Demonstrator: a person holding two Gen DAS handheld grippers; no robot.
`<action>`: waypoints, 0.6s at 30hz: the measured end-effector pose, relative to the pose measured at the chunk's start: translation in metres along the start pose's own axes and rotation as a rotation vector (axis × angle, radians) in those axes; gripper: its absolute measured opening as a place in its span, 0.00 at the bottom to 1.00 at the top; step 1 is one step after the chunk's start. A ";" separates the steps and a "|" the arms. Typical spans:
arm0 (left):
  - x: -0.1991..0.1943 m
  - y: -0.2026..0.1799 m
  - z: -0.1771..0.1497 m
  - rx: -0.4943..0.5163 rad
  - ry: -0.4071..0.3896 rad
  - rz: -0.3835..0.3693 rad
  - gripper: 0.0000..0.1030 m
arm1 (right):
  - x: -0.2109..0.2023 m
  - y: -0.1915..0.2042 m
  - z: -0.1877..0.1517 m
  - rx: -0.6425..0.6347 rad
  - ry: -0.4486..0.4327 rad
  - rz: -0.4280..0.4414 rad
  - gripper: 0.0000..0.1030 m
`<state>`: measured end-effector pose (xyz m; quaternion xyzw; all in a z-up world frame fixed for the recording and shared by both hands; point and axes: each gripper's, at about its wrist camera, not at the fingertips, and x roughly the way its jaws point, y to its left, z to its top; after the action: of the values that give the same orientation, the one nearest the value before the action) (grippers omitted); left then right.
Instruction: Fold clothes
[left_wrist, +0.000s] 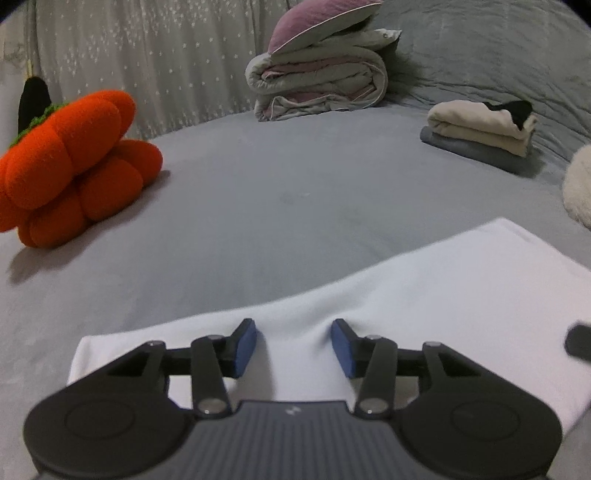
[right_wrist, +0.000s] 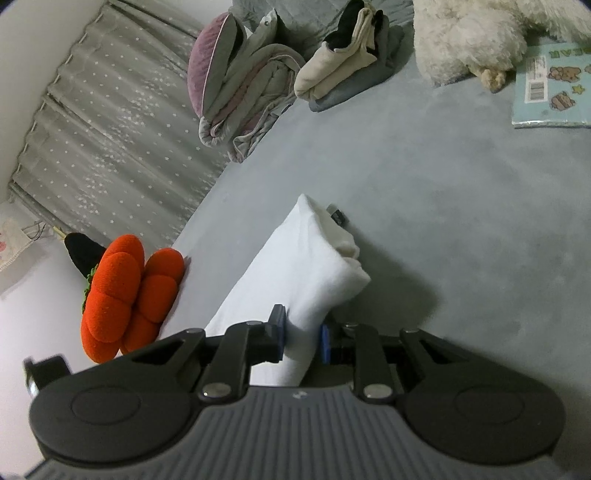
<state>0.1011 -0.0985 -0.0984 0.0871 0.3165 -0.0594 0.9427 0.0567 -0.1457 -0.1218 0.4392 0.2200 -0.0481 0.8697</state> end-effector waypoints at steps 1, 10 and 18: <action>0.003 0.004 0.003 -0.020 0.012 -0.009 0.49 | 0.000 0.000 0.000 0.001 0.001 -0.003 0.24; 0.027 0.021 0.021 -0.118 0.057 -0.049 0.50 | 0.002 0.000 -0.003 0.001 0.009 -0.019 0.26; 0.030 0.018 0.020 -0.101 0.063 -0.034 0.50 | 0.003 -0.001 -0.004 -0.004 0.020 -0.019 0.26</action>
<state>0.1396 -0.0865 -0.0991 0.0358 0.3501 -0.0565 0.9343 0.0573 -0.1430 -0.1261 0.4359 0.2330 -0.0518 0.8677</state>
